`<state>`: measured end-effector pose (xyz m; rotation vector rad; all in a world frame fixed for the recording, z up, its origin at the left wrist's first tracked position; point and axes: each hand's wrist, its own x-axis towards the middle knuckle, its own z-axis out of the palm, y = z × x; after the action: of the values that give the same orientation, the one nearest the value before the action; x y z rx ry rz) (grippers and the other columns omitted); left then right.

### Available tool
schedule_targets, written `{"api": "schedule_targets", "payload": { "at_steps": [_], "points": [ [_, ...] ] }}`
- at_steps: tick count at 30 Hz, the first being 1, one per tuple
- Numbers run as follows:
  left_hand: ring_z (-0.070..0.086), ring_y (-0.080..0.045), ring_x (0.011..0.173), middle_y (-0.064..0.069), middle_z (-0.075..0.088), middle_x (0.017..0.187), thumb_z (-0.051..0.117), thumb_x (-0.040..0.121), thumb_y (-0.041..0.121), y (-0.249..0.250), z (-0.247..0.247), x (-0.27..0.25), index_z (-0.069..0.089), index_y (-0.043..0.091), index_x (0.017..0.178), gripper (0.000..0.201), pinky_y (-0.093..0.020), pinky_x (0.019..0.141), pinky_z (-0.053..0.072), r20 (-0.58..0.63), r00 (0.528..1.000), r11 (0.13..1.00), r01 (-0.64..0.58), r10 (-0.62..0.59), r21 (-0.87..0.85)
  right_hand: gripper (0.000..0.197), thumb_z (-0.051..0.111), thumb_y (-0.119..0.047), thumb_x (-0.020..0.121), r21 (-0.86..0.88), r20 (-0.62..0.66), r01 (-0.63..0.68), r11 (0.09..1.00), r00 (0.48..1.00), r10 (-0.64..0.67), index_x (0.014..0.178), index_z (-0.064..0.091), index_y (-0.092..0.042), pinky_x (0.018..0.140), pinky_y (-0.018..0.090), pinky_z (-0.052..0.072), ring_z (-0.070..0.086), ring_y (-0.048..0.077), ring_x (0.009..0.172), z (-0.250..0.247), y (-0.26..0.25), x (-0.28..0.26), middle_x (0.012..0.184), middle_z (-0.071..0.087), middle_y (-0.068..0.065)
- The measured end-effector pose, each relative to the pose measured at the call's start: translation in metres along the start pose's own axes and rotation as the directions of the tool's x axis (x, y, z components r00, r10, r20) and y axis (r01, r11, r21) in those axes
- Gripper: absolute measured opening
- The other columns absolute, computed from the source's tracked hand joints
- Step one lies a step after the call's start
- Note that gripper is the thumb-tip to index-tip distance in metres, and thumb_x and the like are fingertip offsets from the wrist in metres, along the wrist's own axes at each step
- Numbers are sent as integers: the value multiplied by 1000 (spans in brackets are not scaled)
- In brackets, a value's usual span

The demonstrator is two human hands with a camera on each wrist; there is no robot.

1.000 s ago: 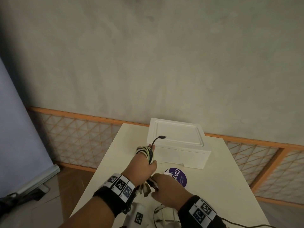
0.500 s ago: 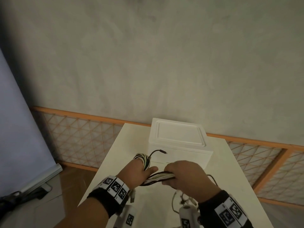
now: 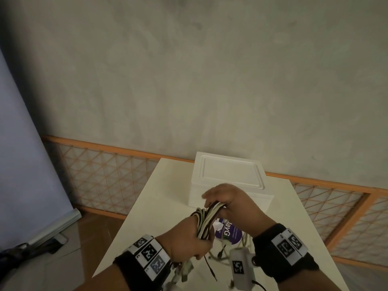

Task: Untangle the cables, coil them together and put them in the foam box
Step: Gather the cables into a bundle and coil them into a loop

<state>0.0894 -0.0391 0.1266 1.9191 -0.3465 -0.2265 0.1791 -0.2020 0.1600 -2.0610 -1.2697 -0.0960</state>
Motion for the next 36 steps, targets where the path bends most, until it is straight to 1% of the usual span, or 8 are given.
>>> {"api": "schedule_targets", "payload": {
  "at_steps": [4,10,14,23,25,27,30,36],
  "points": [
    [45,-22,42,-8,48,49,53,67,-1,11,6,-3,57,5,69,8,-25,50,39,60,998,951,28,-9,-309,13,58,-18,79,318,9,-134,939,990,138,85,65,-27,73,21,49,62,4,78,15,-1,-5,83,65,-16],
    [41,-21,40,-6,47,47,54,62,3,18,2,1,56,-4,64,7,-26,50,37,151,983,895,-26,103,-445,7,62,-35,76,469,-59,-72,880,992,112,83,60,-36,69,17,44,56,-1,71,19,-2,-2,76,62,-16],
    [45,-19,37,-5,50,44,54,63,3,21,8,5,59,3,64,5,-30,52,34,238,953,805,-12,190,-594,15,55,-39,75,534,-100,1,846,993,63,74,53,-24,59,19,37,47,1,61,20,-5,-3,63,53,-14],
    [46,-16,39,-5,49,44,59,72,8,15,15,11,55,2,76,8,-23,50,41,76,997,889,33,2,-456,36,54,-35,71,637,-65,-79,767,986,155,92,53,-6,71,28,40,52,12,78,19,13,-15,83,56,-6],
    [45,-18,40,-7,50,46,62,78,15,12,15,12,56,6,75,12,-24,51,41,-3,999,935,40,-43,-353,44,54,-39,77,498,-219,-28,867,963,156,108,55,-9,91,31,41,54,14,107,13,16,-21,110,59,-3],
    [44,-20,42,-7,51,47,61,83,19,11,16,15,59,20,69,14,-25,51,41,-66,995,972,63,-79,-227,41,44,-50,90,63,-401,18,998,916,9,115,57,-20,106,32,32,46,11,125,12,11,-23,126,56,-7],
    [52,-17,49,0,53,47,52,77,15,9,19,19,59,16,55,24,-35,59,49,-86,992,995,94,-91,29,41,36,-51,96,-274,-232,127,953,953,-194,111,63,-25,114,36,21,47,7,125,28,1,-19,121,62,-9],
    [53,-16,48,2,53,44,57,72,19,0,32,18,60,17,51,21,-26,61,45,-14,985,985,173,-174,-24,28,50,-33,89,49,-135,72,996,989,-65,89,71,-15,69,35,53,65,11,78,40,24,-25,84,71,-3]
  ]
}}
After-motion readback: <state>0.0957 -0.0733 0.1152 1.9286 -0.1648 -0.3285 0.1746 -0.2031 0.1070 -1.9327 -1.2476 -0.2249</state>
